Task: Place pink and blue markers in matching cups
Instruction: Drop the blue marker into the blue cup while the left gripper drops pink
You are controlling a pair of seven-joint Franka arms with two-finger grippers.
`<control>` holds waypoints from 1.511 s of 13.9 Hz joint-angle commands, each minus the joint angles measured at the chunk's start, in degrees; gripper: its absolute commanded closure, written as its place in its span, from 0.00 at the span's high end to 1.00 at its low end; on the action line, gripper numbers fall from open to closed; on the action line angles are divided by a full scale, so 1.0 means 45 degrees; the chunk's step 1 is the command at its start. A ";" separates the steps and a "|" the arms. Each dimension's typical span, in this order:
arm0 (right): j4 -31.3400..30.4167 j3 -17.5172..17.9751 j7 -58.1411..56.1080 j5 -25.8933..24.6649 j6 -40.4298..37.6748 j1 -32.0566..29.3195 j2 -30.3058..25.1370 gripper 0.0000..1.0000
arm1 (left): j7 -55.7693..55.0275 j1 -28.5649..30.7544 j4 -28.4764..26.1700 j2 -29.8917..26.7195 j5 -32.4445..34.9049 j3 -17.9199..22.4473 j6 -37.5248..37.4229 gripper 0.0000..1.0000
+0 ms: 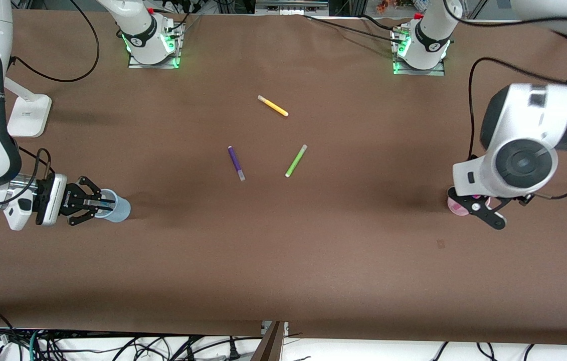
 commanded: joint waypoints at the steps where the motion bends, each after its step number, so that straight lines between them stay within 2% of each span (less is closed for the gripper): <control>1: 0.0005 0.0163 -0.0219 0.0389 -0.0306 -0.0302 -0.0034 0.99 | -0.1978 0.1052 -0.0288 -0.1475 -0.3033 0.0035 0.1096 1.00; 2: 0.0043 0.0163 -0.0181 0.0467 -0.0384 -0.0340 -0.0054 1.00 | -0.2334 0.1386 -0.0308 -0.1751 -0.3662 -0.0004 0.1158 1.00; 5: 0.0102 0.0144 0.0618 0.0721 -0.0482 -0.0399 -0.0151 1.00 | -0.3347 0.1624 -0.0930 -0.2921 -0.3864 -0.0004 0.1703 1.00; 7: 0.0722 0.0143 0.1960 0.0702 -0.0908 -0.0478 -0.0171 1.00 | -0.3705 0.1624 -0.2468 -0.4053 -0.3883 -0.0023 0.2289 1.00; 11: 0.2267 0.0144 0.5884 -0.0018 -0.2296 -0.0458 -0.0191 1.00 | -0.3724 0.1604 -0.5185 -0.5715 -0.3884 -0.0063 0.3538 1.00; 15: 0.3071 0.0202 0.9946 -0.1715 -0.2865 -0.0224 -0.0832 1.00 | -0.3647 0.1545 -0.5173 -0.5875 -0.3884 -0.0180 0.3151 1.00; 18: 0.2799 0.0513 1.3090 -0.4194 -0.2865 -0.0009 -0.1885 1.00 | -0.3607 0.1702 -0.5094 -0.5875 -0.4488 -0.0043 0.3093 1.00; 21: 0.1650 0.1565 1.7461 -0.6907 -0.2884 0.0030 -0.3525 1.00 | -0.3588 0.2053 -0.5074 -0.5894 -0.4528 -0.0063 0.2956 1.00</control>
